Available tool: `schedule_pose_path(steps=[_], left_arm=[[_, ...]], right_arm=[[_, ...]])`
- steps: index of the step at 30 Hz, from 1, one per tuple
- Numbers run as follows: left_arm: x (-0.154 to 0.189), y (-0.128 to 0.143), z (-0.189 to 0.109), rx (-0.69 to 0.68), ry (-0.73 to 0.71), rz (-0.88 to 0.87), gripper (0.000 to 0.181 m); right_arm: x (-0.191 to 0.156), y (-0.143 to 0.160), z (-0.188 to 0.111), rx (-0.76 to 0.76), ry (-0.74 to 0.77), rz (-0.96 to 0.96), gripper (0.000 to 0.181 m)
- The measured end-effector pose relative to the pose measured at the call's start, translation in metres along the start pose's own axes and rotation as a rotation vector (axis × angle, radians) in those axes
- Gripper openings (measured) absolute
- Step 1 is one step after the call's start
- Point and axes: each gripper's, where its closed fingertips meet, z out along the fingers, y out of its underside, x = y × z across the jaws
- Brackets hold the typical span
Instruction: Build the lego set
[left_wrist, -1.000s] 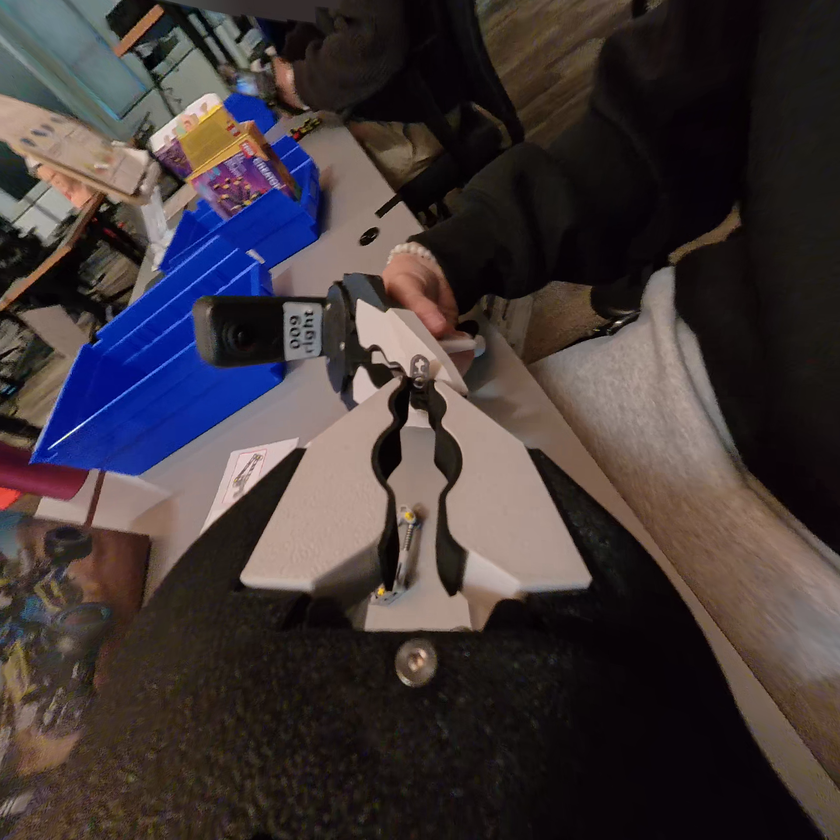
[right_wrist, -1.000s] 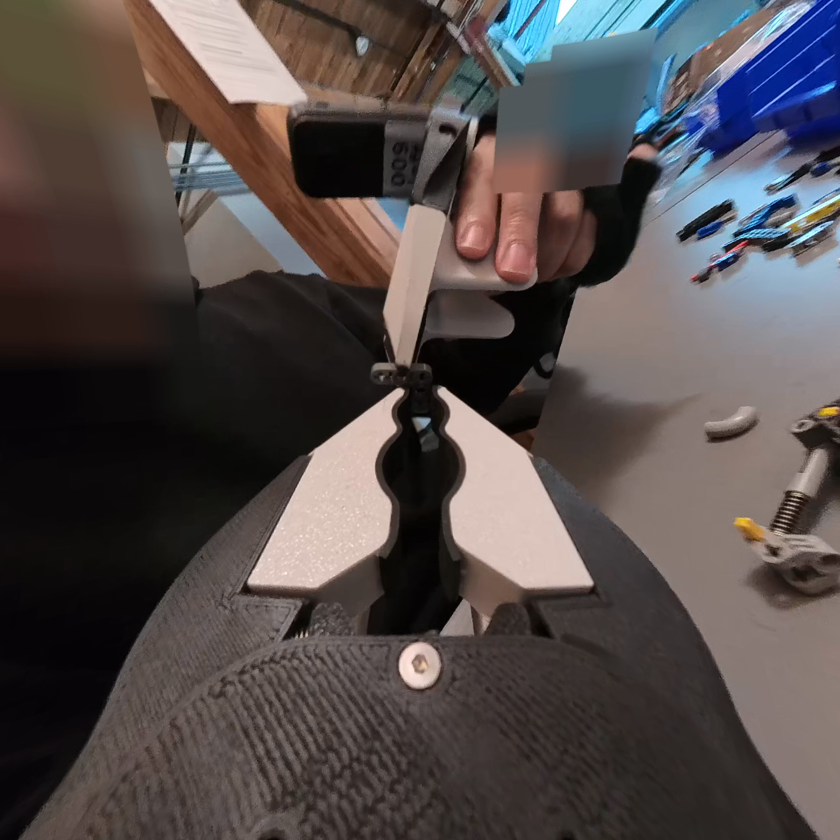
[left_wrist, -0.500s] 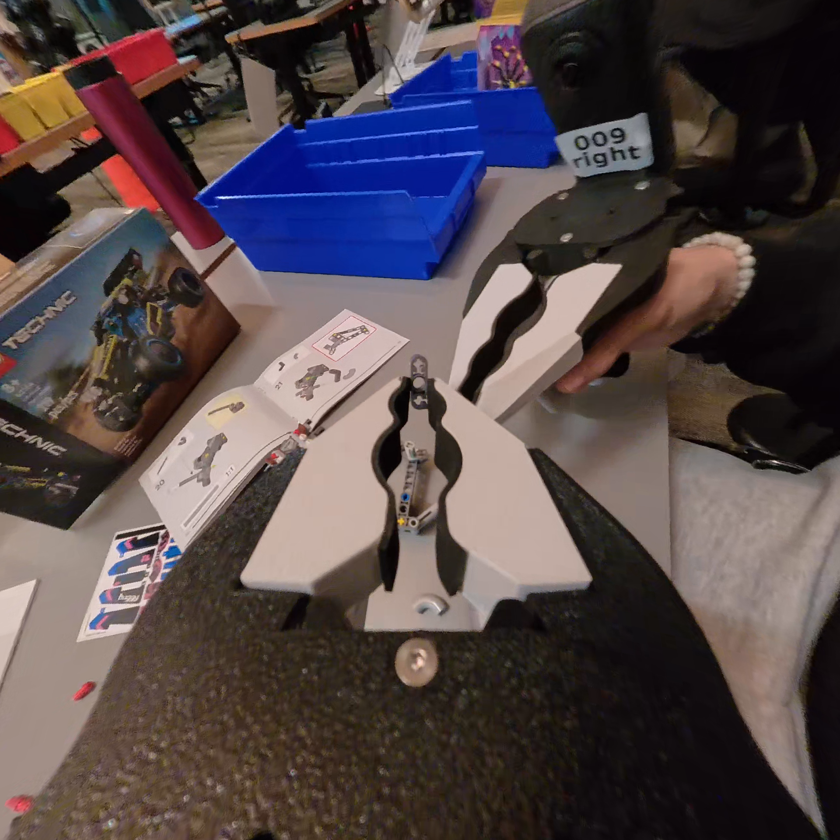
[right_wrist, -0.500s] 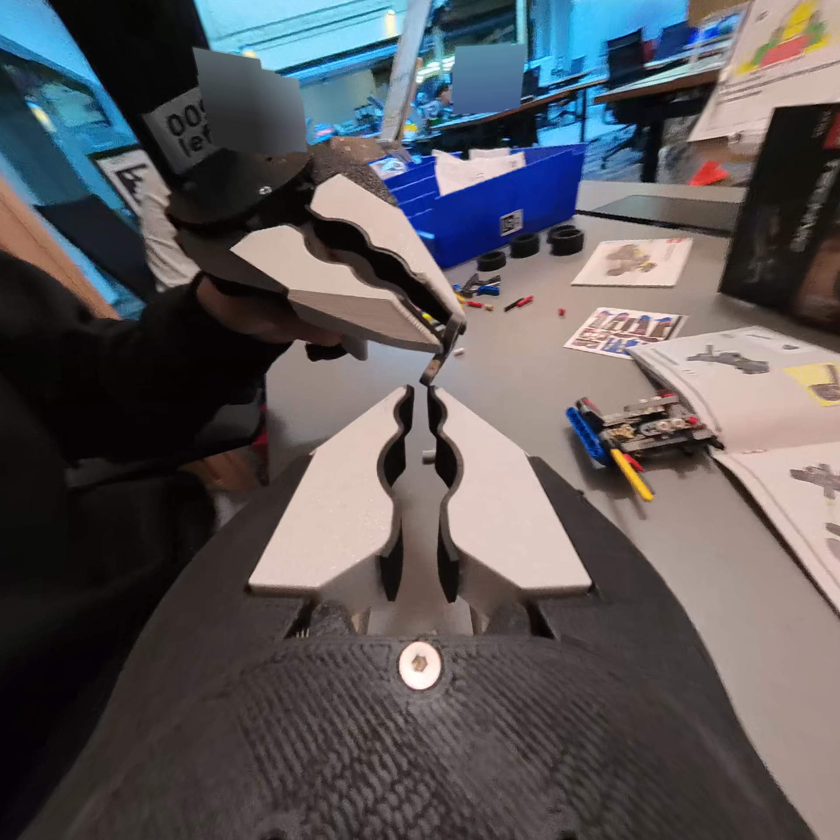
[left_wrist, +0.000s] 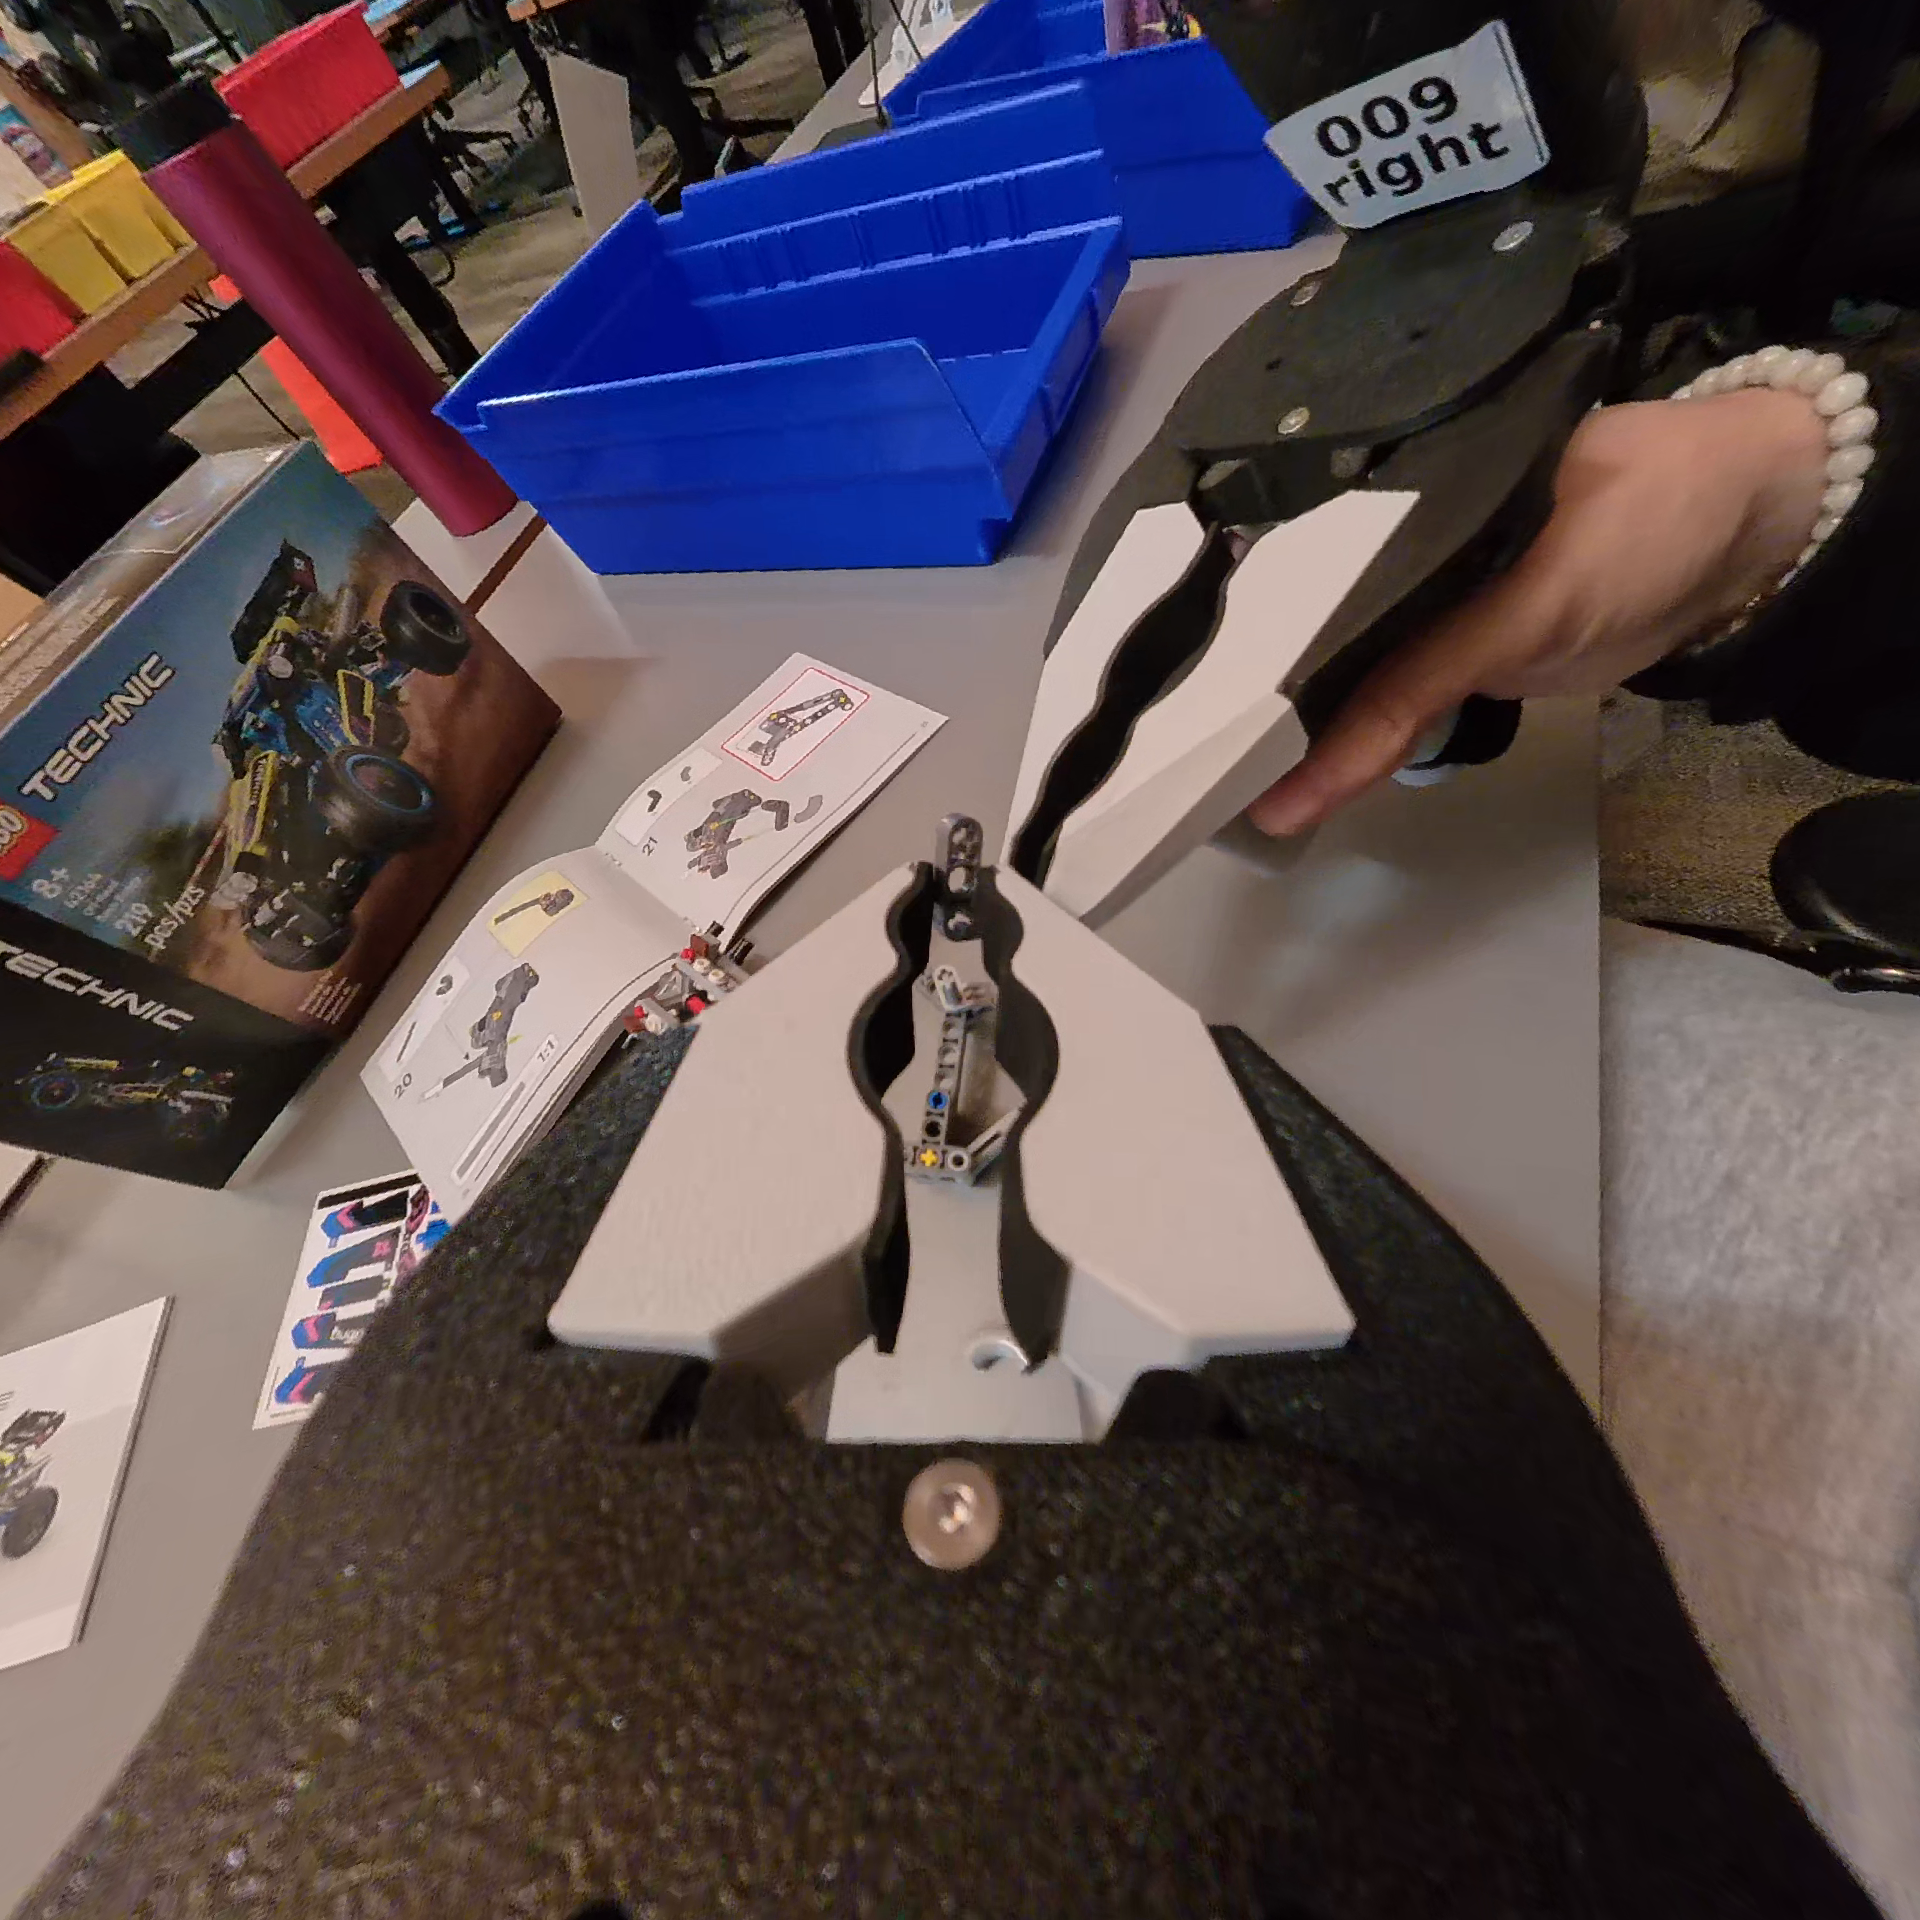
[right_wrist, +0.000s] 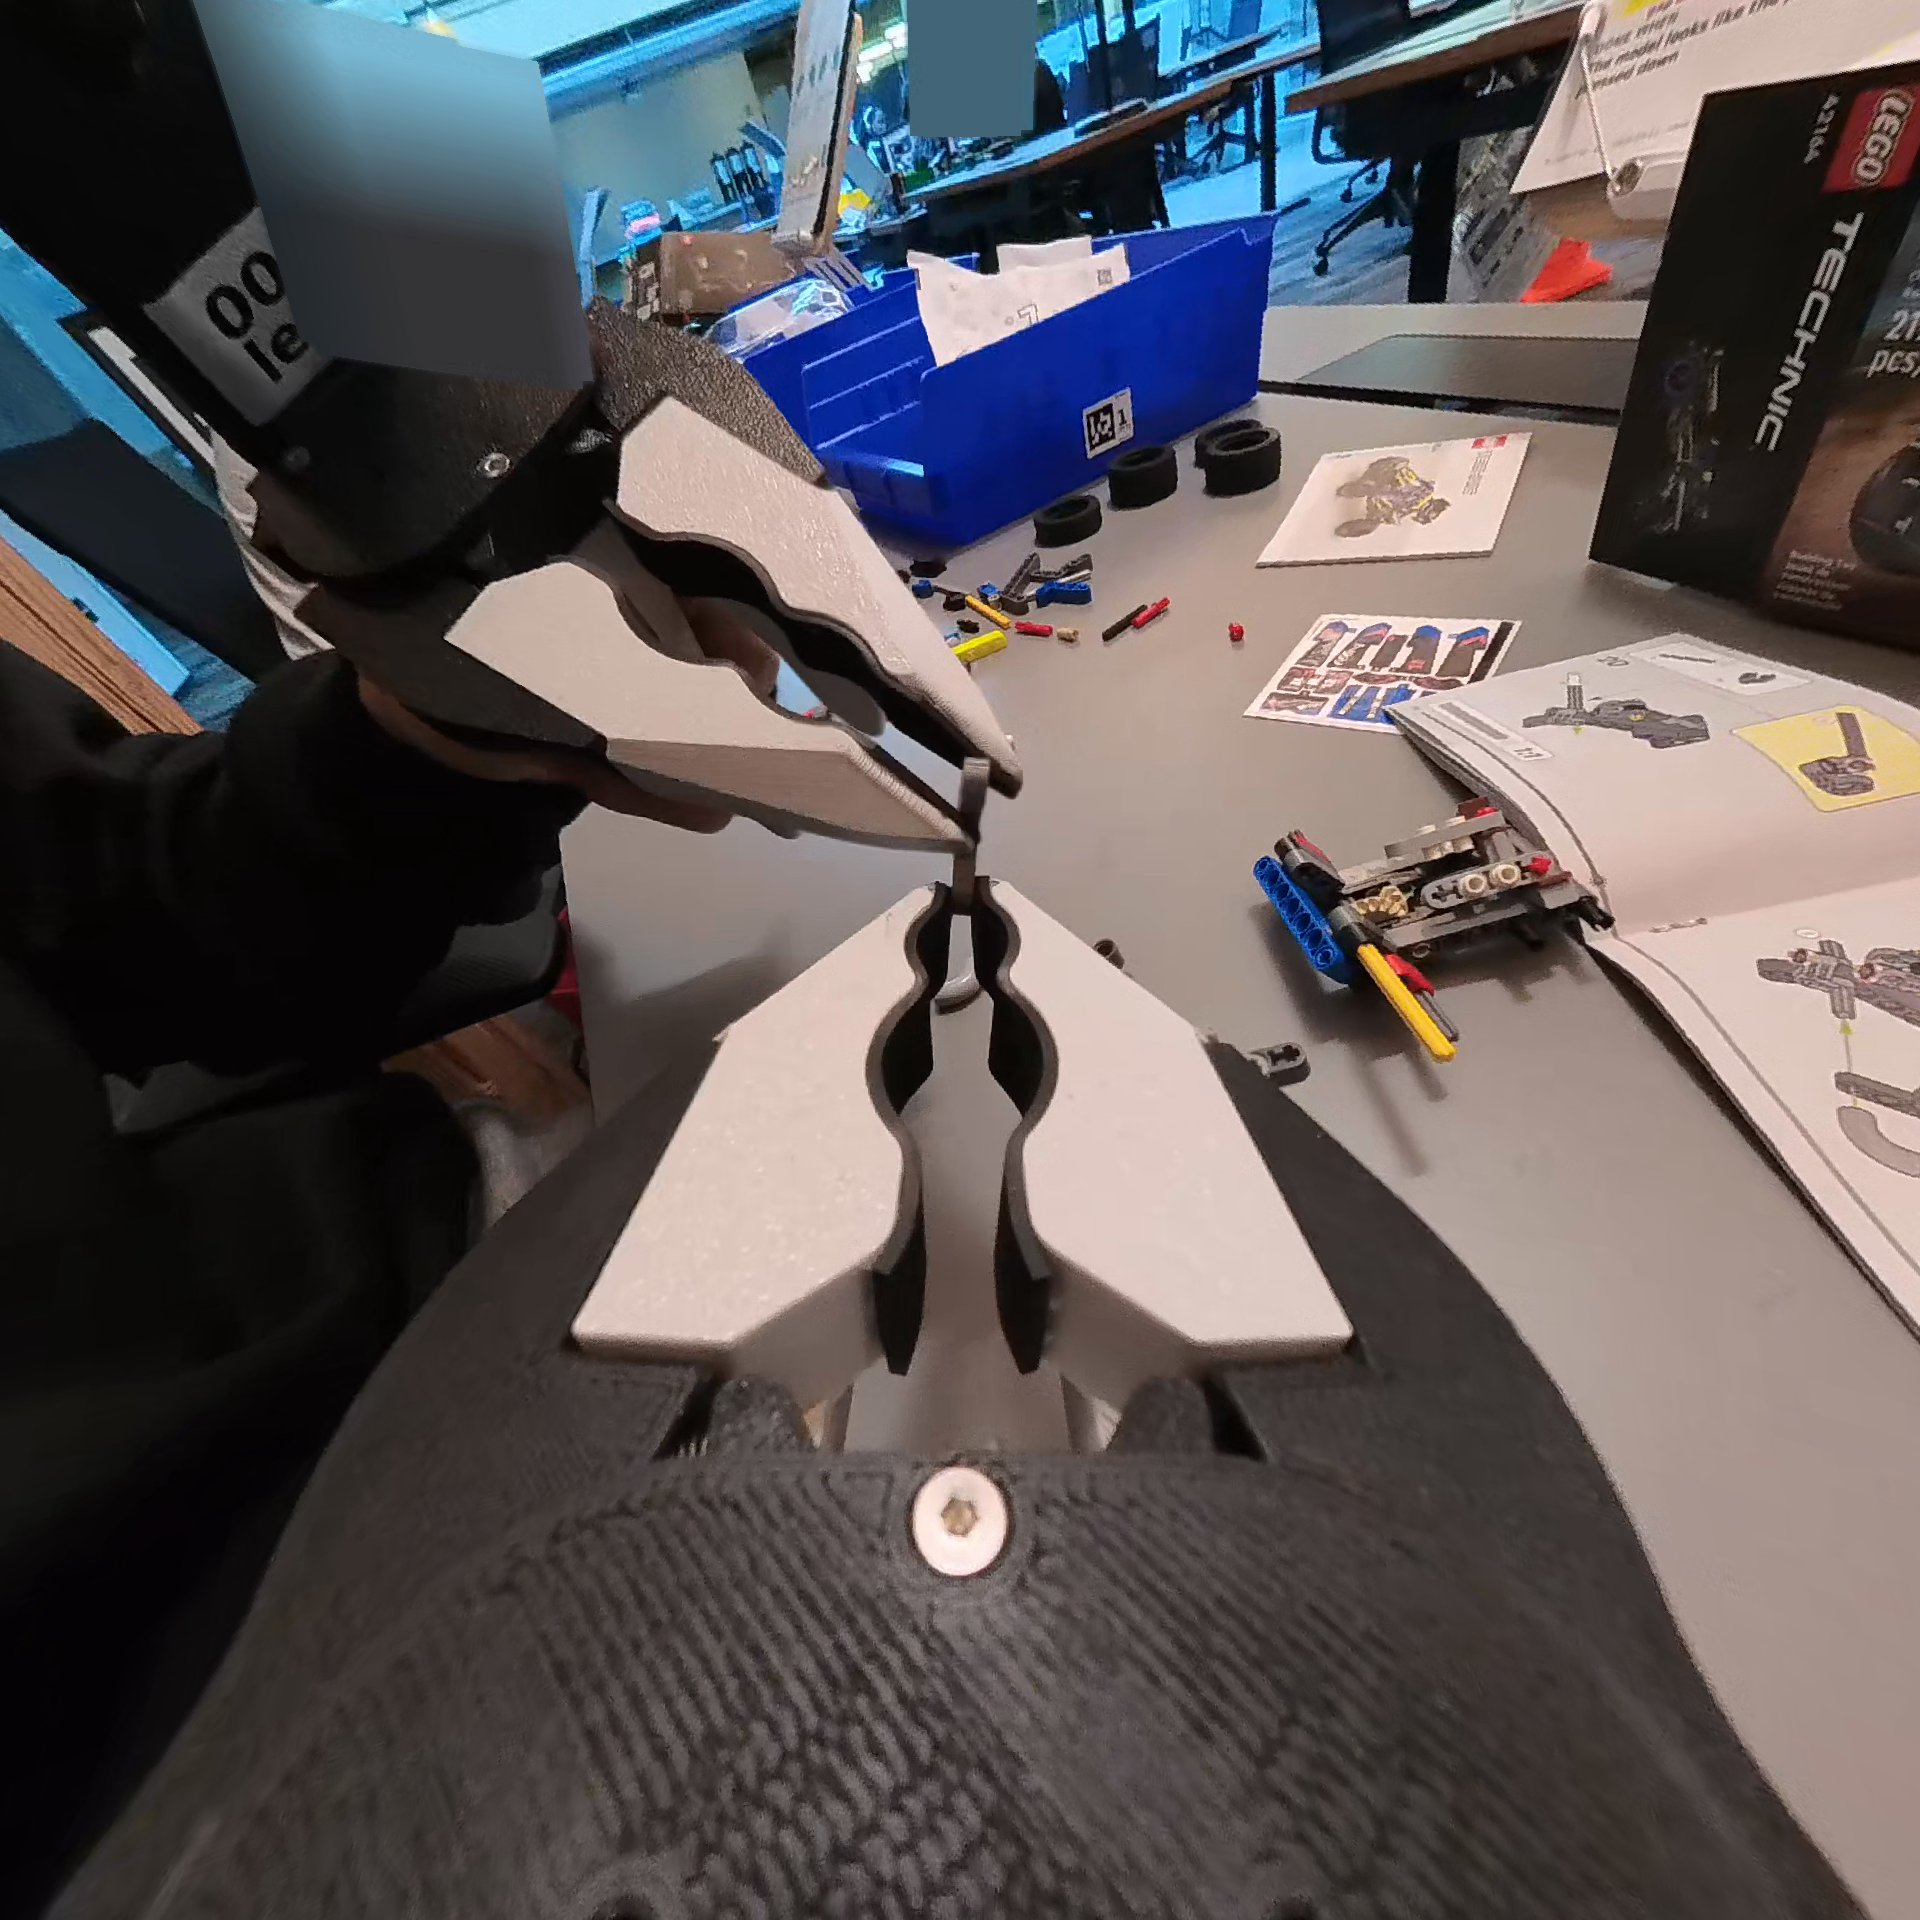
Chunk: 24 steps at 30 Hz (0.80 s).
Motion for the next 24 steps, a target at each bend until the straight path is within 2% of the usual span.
schedule_pose_path(steps=[10,18,21,24], left_arm=[[-0.013,0.004,0.009,0.036,-0.151,-0.024,0.005],[-0.019,0.011,0.009,0.034,-0.235,0.012,0.005],[-0.019,0.012,0.006,0.035,-0.191,-0.032,0.005],[-0.023,0.020,-0.001,-0.015,-0.147,-0.068,0.005]], right_arm=[[0.011,-0.002,0.006,0.070,0.084,0.159,0.002],[0.013,0.000,0.012,0.085,0.154,0.154,0.002],[0.009,0.001,0.008,0.023,0.091,0.022,0.003],[0.030,0.016,-0.013,-0.151,0.123,-0.235,0.033]])
